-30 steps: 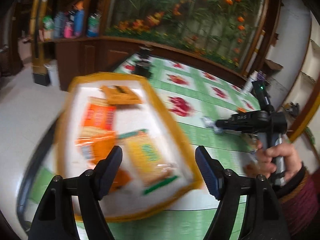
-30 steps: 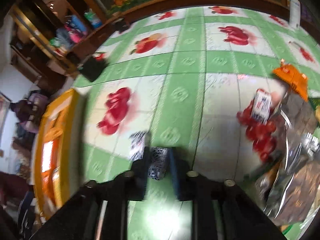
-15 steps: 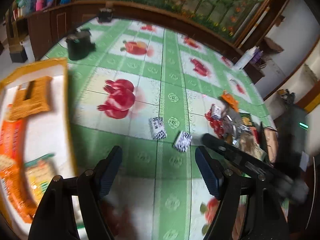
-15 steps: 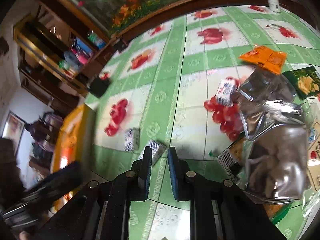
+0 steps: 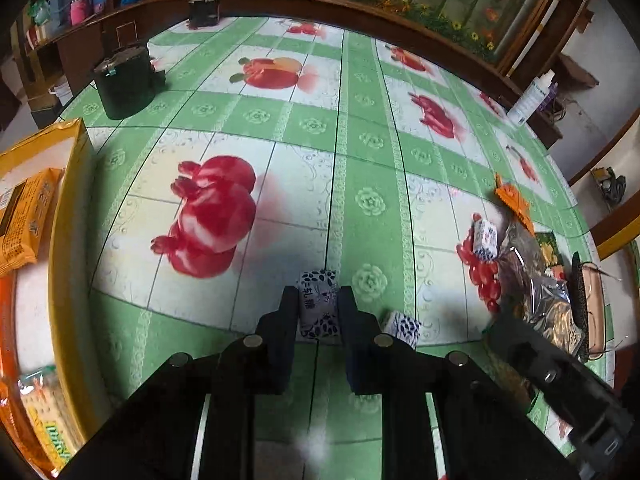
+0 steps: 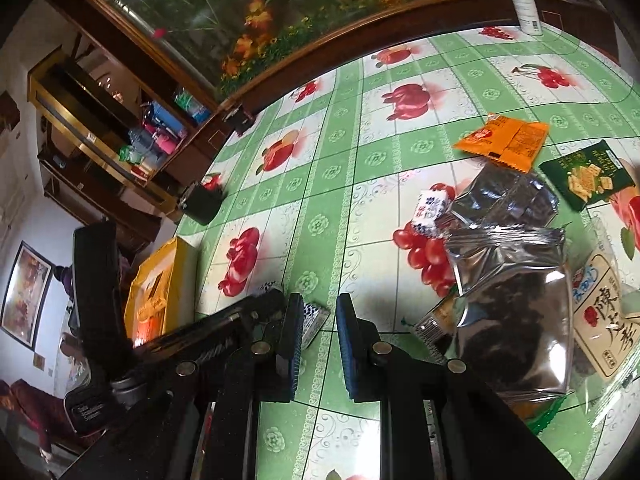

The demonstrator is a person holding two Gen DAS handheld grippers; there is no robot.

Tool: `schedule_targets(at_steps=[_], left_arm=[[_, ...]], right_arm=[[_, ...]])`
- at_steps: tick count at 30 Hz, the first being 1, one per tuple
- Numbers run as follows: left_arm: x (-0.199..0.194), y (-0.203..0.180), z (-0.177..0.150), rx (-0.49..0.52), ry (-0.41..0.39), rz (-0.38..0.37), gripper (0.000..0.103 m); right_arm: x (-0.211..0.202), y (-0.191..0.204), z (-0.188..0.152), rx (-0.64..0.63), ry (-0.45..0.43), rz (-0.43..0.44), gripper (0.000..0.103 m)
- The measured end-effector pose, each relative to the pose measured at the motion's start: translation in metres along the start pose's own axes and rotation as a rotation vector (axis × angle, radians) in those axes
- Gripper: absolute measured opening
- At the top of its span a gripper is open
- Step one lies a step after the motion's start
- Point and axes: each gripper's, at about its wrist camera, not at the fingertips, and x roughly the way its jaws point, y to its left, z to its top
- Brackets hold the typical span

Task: Organize snacks
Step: 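Grasp a small white-blue packet with the right gripper while the left grasps another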

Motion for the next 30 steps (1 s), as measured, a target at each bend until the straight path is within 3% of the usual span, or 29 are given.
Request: schedule_targets(at_steps=[3,10,17,19,23,25,30], left_arm=[[-0.007,0.004,-0.001,-0.001,-0.039,-0.020,0.019],[-0.055,0.024,0.002,-0.005,-0.228,-0.082,0.019],[-0.063,0.043,0.006,-0.032,-0.236,-0.107,0.019],[-0.067,0.045,0.005,-0.033,-0.241,-0.109,0.019],[-0.068,0.046,0.004,-0.035,-0.243,-0.113,0.019],[-0.069,0.046,0.004,-0.036,-0.243,-0.113,0.019],[-0.069,0.046,0.004,-0.032,-0.245,-0.114,0.019]], right_arm=[[0.005,0.003,-0.003,-0.008,0.015,-0.009,0.019],[0.031,0.014,-0.009,-0.043,0.069,-0.048,0.020],[0.047,0.028,-0.011,-0.075,0.074,-0.084,0.042],[0.055,0.036,-0.014,-0.105,0.079,-0.133,0.042],[0.064,0.057,-0.025,-0.223,0.061,-0.251,0.040],[0.065,0.062,-0.031,-0.270,0.056,-0.280,0.029],[0.056,0.053,-0.032,-0.264,0.044,-0.233,0.022]])
